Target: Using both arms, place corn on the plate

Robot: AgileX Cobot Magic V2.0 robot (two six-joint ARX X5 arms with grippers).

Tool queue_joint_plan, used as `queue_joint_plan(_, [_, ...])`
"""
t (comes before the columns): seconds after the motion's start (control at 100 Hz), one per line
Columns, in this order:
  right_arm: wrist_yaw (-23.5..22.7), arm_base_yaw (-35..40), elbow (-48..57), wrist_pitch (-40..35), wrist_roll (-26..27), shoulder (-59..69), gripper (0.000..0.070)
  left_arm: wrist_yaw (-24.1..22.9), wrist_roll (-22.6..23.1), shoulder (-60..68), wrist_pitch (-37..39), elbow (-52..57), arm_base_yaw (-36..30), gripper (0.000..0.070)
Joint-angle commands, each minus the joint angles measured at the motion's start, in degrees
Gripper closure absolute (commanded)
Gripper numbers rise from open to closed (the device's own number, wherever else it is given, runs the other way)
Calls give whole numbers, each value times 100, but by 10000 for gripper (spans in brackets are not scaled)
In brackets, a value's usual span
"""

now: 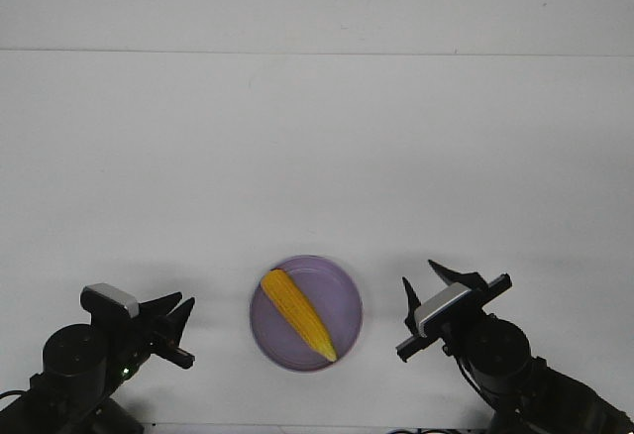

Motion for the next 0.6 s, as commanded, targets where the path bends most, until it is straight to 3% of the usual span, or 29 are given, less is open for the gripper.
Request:
queue_joint_plan(0.0, [-2, 61, 52, 92, 101, -55, 678, -98, 122, 20, 90, 33, -26, 693])
queue_joint_plan(0.59, [7, 61, 57, 328, 138, -55, 684, -111, 120, -50, 527, 37, -26, 685])
